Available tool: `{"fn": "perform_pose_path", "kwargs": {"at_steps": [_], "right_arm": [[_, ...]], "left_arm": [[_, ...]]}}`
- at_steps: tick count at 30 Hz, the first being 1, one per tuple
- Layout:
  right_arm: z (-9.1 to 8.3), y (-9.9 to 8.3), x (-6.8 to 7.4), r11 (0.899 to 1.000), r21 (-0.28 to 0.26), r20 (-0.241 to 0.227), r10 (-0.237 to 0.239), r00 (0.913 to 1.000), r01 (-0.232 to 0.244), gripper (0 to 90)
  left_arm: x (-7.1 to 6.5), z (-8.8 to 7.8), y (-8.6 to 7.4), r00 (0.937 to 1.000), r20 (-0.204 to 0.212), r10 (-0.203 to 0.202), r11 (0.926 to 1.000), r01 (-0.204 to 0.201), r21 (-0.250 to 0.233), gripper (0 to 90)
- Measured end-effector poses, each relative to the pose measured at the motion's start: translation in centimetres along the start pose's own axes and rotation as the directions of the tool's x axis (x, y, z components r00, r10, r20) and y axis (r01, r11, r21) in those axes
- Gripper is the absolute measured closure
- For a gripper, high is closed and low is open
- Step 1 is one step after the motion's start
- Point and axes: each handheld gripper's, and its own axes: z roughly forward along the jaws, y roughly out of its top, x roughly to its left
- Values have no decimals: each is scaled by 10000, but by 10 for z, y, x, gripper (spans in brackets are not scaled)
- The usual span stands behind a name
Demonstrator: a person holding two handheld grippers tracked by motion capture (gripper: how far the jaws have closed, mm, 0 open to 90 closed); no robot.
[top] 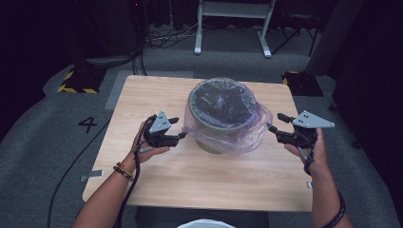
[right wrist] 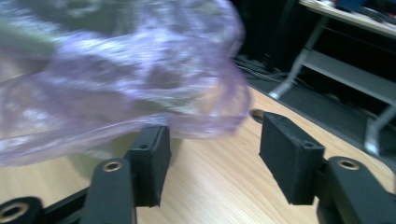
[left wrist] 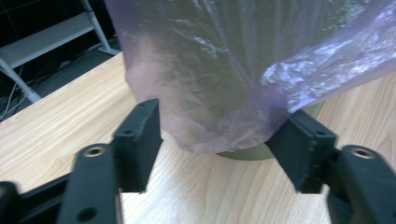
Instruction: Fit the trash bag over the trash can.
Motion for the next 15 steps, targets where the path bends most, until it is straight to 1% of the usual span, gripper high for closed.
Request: {"fn": "perform_pose_path", "kwargs": {"at_steps": [1, 2, 3, 4, 5, 6, 7, 8, 10, 11, 12, 13, 14, 15], "right_arm": [[1, -1, 2, 9999, -67, -272, -154, 9995, 152, 464], [5, -3, 2, 9999, -59, -634, -141, 9979, 137, 495], [10, -5, 3, 9998, -70, -849, -177, 9962, 171, 517], [13, -6, 5, 9996, -83, -931, -284, 9952, 278, 554], [18, -8, 6, 9991, -72, -1044, -433, 9936, 427, 612], [21, -9, 7, 9992, -58, -1111, -393, 9930, 389, 659], [25, -11, 8, 9988, -164, -1242, -483, 9911, 466, 717], [27, -12, 9, 9983, -231, -1356, -553, 9892, 527, 767], [33, -14, 12, 9969, -216, -1478, -777, 9860, 754, 878], [36, -16, 13, 9964, -240, -1586, -836, 9838, 808, 900], [37, -17, 14, 9962, -228, -1636, -871, 9827, 845, 900], [40, -19, 15, 9958, -181, -1585, -920, 9831, 903, 900], [41, -20, 16, 9958, -221, -1618, -911, 9826, 887, 900], [42, -22, 16, 9966, -314, -1702, -809, 9821, 767, 900]], "left_arm": [[-1, 2, 1, 10000, 33, 93, 9999, -93, 62, 416], [-2, 5, 1, 9997, 101, 200, 9998, -201, 93, 468], [-3, 7, 2, 9995, 124, 282, 9995, -283, 120, 493], [-5, 10, 2, 9993, 102, 350, 9992, -352, 209, 501], [-5, 12, 3, 9990, 184, 412, 9988, -417, 262, 564], [-7, 15, 4, 9976, 396, 569, 9979, -581, 301, 629], [-9, 16, 4, 9966, 385, 734, 9965, -748, 371, 702], [-11, 19, 5, 9952, 269, 936, 9944, -948, 460, 759], [-12, 23, 6, 9943, 285, 1029, 9931, -1043, 541, 859], [-12, 24, 6, 9945, 302, 1000, 9934, -1015, 541, 895], [-12, 26, 6, 9947, 266, 997, 9935, -1010, 523, 899], [-12, 27, 6, 9948, 329, 962, 9939, -978, 513, 900], [-12, 29, 5, 9947, 356, 968, 9937, -986, 538, 900], [-12, 30, 5, 9945, 285, 1003, 9930, -1019, 592, 900]]}}
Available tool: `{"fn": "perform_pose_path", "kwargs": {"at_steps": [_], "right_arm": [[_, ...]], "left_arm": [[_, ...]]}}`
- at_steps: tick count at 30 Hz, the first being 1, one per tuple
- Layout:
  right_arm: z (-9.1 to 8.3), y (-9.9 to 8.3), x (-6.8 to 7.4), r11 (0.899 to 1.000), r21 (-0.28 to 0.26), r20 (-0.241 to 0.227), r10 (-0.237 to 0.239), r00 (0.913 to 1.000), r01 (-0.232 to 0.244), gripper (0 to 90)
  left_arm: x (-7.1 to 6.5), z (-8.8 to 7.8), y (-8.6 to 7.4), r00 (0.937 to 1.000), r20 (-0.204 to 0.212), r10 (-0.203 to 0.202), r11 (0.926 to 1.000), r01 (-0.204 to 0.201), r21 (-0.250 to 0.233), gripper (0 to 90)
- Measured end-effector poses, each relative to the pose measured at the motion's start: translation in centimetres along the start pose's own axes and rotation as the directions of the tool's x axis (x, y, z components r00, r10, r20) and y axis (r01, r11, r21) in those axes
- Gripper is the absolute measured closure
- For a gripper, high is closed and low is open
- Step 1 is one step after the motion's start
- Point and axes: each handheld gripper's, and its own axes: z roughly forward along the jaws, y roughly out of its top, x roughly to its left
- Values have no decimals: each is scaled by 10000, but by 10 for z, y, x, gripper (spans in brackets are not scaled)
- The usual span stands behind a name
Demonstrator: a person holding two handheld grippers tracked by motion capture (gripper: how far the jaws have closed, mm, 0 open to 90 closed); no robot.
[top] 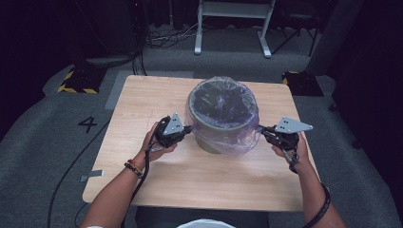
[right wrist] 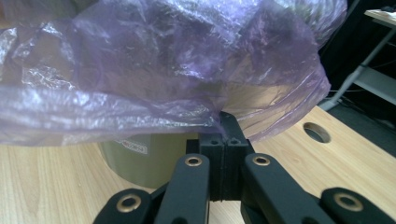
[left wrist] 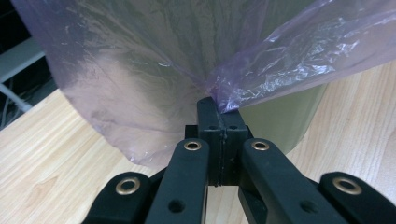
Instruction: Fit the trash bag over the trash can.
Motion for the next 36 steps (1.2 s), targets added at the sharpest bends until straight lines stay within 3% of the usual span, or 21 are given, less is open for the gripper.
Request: {"fn": "perform_pose_path", "kwargs": {"at_steps": [4, 11, 14, 15, 17, 18, 19, 23, 26, 31, 34, 36], "right_arm": [[11, -9, 0, 9988, 482, 156, 25, 9999, -33, 900], [35, -29, -3, 9935, 926, 241, 648, 9976, -668, 900], [43, -35, -5, 9903, 861, 463, 1058, 9933, -1095, 752], [43, -36, -5, 9900, 880, 458, 1064, 9933, -1101, 695], [42, -38, -7, 9867, 996, 514, 1239, 9910, -1285, 498], [40, -40, -7, 9848, 1100, 517, 1292, 9903, -1343, 470], [36, -43, -9, 9841, 1100, 556, 1338, 9894, -1393, 391], [19, -50, -15, 9796, 1071, 703, 1631, 9841, -1700, 276], [8, -54, -20, 9734, 955, 697, 2020, 9769, -2081, 263], [-1, -58, -24, 9661, 981, 882, 2305, 9691, -2387, 252], [-6, -58, -27, 9602, 815, 948, 2594, 9611, -2672, 267], [-11, -54, -27, 9620, 578, 928, 2609, 9609, -2668, 269]], "left_arm": [[3, 6, -5, 9998, -156, -110, 9996, 113, 247, 900], [9, 13, -12, 9985, -396, -368, 9980, 388, 498, 900], [12, 13, -15, 9970, -416, -653, 9974, 665, 291, 889], [13, 12, -16, 9953, -376, -893, 9958, 901, 179, 822], [14, 9, -17, 9919, -537, -1148, 9926, 1167, 342, 584], [15, 5, -20, 9920, -435, -1189, 9923, 1202, 286, 552], [16, 3, -22, 9906, -369, -1321, 9906, 1332, 310, 464], [18, -10, -27, 9869, -203, -1600, 9863, 1607, 373, 245], [17, -18, -29, 9832, -195, -1813, 9827, 1819, 352, 194], [12, -27, -32, 9851, -118, -1713, 9841, 1717, 451, 172], [8, -27, -37, 9848, -191, -1729, 9820, 1738, 734, 171], [6, -27, -43, 9850, -78, -1726, 9806, 1725, 932, 171]]}}
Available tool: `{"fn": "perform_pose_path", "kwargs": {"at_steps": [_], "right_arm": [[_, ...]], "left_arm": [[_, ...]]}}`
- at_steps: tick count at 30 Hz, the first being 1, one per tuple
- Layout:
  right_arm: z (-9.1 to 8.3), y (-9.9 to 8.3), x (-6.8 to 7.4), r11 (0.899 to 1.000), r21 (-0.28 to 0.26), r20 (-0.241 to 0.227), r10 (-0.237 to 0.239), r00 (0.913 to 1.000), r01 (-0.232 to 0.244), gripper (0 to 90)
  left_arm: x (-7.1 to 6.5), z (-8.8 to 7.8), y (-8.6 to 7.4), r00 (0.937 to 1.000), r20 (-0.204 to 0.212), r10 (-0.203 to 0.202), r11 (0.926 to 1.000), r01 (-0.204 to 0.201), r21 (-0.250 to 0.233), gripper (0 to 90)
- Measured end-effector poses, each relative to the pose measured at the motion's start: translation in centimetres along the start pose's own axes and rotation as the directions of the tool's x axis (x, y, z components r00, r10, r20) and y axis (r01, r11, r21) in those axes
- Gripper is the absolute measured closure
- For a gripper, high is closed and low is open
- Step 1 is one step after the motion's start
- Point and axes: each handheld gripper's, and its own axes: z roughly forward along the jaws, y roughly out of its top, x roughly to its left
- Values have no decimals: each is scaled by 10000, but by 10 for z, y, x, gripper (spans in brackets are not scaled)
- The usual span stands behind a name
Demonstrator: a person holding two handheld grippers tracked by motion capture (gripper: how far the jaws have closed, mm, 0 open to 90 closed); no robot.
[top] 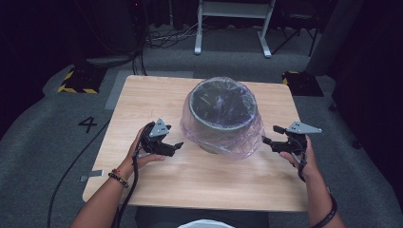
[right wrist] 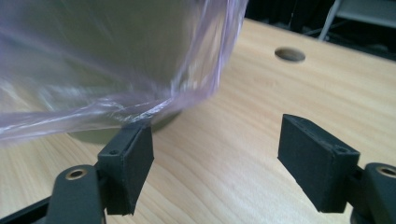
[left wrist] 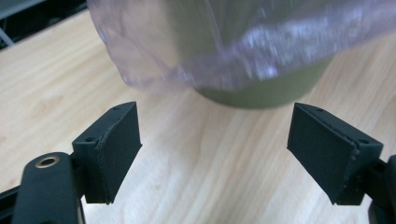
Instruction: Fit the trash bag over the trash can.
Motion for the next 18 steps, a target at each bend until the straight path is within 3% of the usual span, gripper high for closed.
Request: {"fn": "perform_pose_path", "kwargs": {"at_steps": [3, 8, 13, 15, 17, 18], "right_arm": [[-8, 10, 3, 9992, -406, -86, 4, 10000, -7, 266], [-17, 30, 13, 9953, -931, -183, -290, 9994, 272, 260], [-23, 43, 19, 9921, -982, -86, -789, 9968, 777, 286], [-23, 44, 21, 9920, -705, 24, -1047, 9945, 1046, 352], [-21, 42, 21, 9880, 359, 504, -1518, 9871, 1501, 373], [-20, 41, 20, 9883, 418, 563, -1490, 9872, 1468, 377]], "left_arm": [[-2, 1, -10, 9992, 329, -217, 9990, 204, 404, 166], [-5, 1, -22, 9976, 644, -256, 9937, 184, 1104, 166], [-8, 1, -36, 9964, 796, -290, 9865, 157, 1632, 167], [-10, 1, -40, 9954, 879, -376, 9845, 218, 1738, 181], [-11, 2, -43, 9944, 973, -417, 9832, 235, 1810, 241], [-12, 2, -44, 9942, 979, -435, 9824, 248, 1850, 237]]}}
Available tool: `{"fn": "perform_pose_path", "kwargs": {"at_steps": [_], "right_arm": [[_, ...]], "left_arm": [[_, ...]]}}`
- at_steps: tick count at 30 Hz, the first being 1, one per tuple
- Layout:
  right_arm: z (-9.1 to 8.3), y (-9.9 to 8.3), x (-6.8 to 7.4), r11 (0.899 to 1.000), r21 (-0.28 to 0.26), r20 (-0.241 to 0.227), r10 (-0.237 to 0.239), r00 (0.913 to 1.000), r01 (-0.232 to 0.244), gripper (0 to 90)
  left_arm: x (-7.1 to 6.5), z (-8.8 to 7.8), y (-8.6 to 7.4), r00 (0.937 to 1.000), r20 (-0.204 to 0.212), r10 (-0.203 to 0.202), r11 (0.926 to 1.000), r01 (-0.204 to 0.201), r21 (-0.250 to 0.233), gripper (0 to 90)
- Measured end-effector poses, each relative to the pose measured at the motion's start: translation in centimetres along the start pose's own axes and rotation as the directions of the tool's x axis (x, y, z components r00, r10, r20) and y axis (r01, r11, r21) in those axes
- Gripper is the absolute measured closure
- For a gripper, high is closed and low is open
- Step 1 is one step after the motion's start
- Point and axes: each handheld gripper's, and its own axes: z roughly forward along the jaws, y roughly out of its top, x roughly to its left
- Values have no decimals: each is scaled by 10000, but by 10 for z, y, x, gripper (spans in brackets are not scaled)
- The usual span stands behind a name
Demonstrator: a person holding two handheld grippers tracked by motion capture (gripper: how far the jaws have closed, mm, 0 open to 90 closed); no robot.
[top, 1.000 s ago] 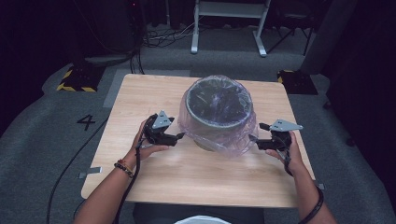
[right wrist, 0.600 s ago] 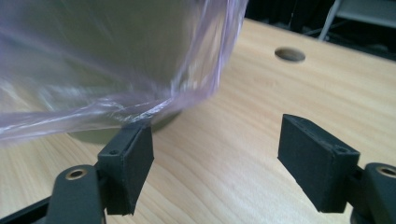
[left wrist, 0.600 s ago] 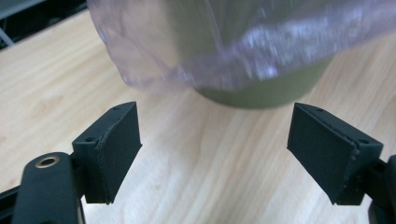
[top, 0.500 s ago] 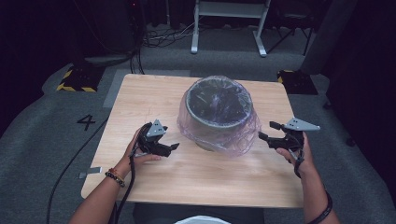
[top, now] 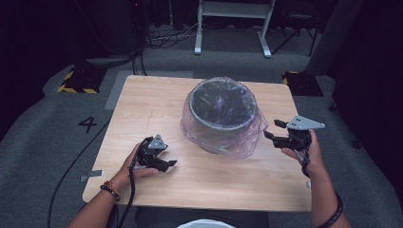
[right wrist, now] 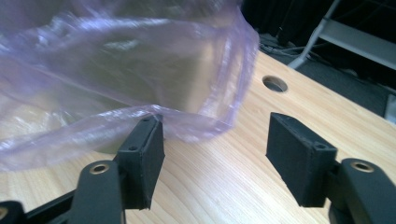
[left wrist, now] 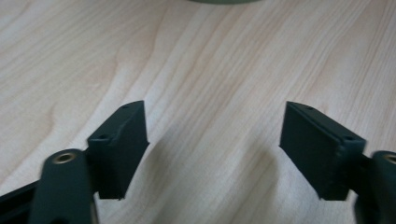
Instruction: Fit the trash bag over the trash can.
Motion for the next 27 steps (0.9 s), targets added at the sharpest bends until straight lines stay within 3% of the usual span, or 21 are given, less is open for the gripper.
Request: {"fn": "perform_pose_path", "kwargs": {"at_steps": [3, 5, 8, 10, 11, 12, 14, 15, 17, 20, 23, 27], "right_arm": [[-4, -4, -8, 9986, -142, -11, 501, 9987, -501, 366], [-12, -2, -13, 9934, -723, -311, 874, 9957, -894, 358], [-22, 8, -14, 9865, -1357, -581, 844, 9947, -916, 348], [-26, 15, -13, 9832, -1611, -458, 793, 9958, -857, 361], [-29, 19, -13, 9813, -1722, -658, 752, 9950, -855, 375], [-30, 24, -12, 9840, -1658, -719, 545, 9959, -658, 383], [-32, 30, -8, 9966, -821, -280, -58, 9996, 34, 377], [-33, 29, -7, 9980, -527, -178, -345, 9992, 335, 363], [-34, 25, -9, 9989, -427, -383, -189, 9991, 173, 361], [-33, 11, -17, 9998, 89, -299, 169, 9994, -167, 325], [-35, 6, -23, 9974, -181, -461, 682, 9966, -691, 324], [-41, 17, -19, 9924, -1028, -689, 605, 9958, -674, 302]], "left_arm": [[-2, 0, -4, 10000, -2, 8, 10000, -8, -41, 220], [-2, 1, -5, 10000, 50, 8, 10000, -8, -52, 214], [-3, 3, -6, 10000, 24, 89, 10000, -89, -2, 197], [-3, 3, -6, 9999, -4, 115, 9999, -115, -37, 195], [-3, 3, -7, 9999, 1, 103, 9999, -103, -54, 195], [-3, 3, -7, 10000, -2, 95, 9999, -95, -86, 194], [-4, 3, -8, 10000, -35, 57, 9999, -57, -137, 191], [-4, 3, -8, 10000, -41, 61, 9999, -62, -138, 189], [-4, 3, -8, 10000, -31, 51, 9999, -52, -136, 189], [-4, 3, -8, 10000, -36, 50, 9999, -51, -137, 188], [-4, 3, -7, 10000, -39, 45, 9999, -45, -120, 187], [-3, 4, -7, 10000, -31, 57, 9999, -58, -106, 181]]}}
